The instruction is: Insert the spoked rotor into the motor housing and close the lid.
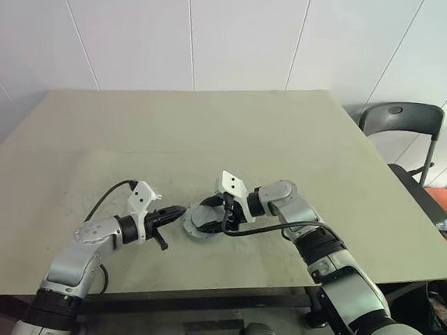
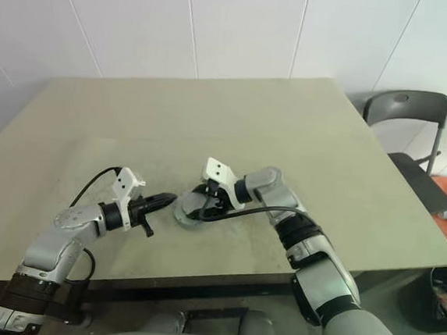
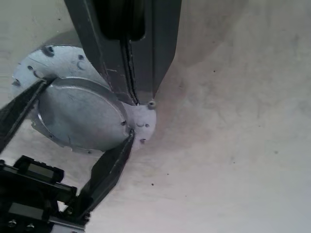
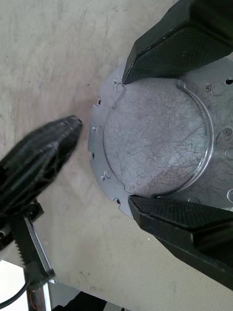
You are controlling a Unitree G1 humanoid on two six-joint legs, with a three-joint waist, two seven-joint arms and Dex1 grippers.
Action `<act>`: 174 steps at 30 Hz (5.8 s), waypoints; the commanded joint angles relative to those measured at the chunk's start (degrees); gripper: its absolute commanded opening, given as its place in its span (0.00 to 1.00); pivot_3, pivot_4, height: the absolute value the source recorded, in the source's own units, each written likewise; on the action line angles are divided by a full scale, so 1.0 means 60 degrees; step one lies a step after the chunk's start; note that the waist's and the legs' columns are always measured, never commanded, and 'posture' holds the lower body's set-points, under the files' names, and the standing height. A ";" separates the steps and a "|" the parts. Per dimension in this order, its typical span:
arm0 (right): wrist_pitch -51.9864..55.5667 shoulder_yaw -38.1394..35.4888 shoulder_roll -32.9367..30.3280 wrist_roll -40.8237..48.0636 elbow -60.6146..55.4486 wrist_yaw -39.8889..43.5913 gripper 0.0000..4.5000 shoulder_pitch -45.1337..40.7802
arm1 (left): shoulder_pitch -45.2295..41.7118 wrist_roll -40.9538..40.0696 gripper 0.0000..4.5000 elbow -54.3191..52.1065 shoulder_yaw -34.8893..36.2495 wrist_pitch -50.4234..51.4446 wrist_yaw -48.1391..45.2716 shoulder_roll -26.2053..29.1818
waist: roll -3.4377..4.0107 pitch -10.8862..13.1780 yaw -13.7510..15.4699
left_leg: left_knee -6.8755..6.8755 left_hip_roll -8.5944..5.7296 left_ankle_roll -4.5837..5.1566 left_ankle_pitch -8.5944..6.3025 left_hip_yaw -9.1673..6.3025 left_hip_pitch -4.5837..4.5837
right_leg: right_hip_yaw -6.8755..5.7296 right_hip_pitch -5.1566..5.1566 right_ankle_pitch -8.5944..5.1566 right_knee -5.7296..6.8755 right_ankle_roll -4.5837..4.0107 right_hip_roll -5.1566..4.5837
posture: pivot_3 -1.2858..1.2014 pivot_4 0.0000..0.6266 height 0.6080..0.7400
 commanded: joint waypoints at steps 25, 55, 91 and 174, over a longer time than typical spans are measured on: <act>0.0332 0.0092 0.0011 -0.0172 -0.0166 -0.0124 0.99 0.0147 | -0.0972 0.0885 0.00 0.0711 -0.0952 0.0547 -0.0179 -0.0158 | 0.0009 -0.0033 0.0020 | -0.0002 -0.0001 0.0000 -0.0001 -0.0001 0.0096 | -0.0001 0.0094 -0.0020 -0.0006 -0.0020 -0.0001 | 0.52 0.00 1.00; 1.2684 -0.4314 -0.0800 0.3910 0.1591 -0.3315 0.99 -0.1882 | -0.0699 0.0768 0.00 0.0261 -0.1033 0.0853 -0.0720 0.0159 | 0.0014 -0.0034 0.0048 | -0.0004 -0.0010 0.0001 -0.0001 0.0003 -0.0036 | -0.0001 -0.0020 0.0003 -0.0032 -0.0005 -0.0009 | 0.52 0.00 1.00; 1.2684 -0.6976 0.0569 0.6617 0.1795 -0.7238 0.26 -0.1352 | -0.0442 -0.1542 0.00 -0.0799 0.1819 0.3005 0.1165 -0.1349 | 0.0028 -0.0057 -0.0029 | 0.0003 -0.0008 0.0003 0.0000 -0.0005 -0.0033 | -0.0002 -0.0016 0.0003 -0.0024 0.0010 -0.0006 | 0.52 0.00 1.00; 0.6765 -0.1753 -0.2260 0.5630 -0.2103 -0.4129 1.00 -0.0799 | 0.0653 -1.3081 0.47 -0.0623 0.5686 0.1907 0.7120 -0.2334 | -0.0005 -0.0033 -0.0228 | 0.0003 -0.0004 -0.0001 -0.0001 0.0009 -0.0149 | -0.0001 -0.0116 -0.0005 -0.0070 -0.0009 -0.0009 | 0.52 0.00 1.00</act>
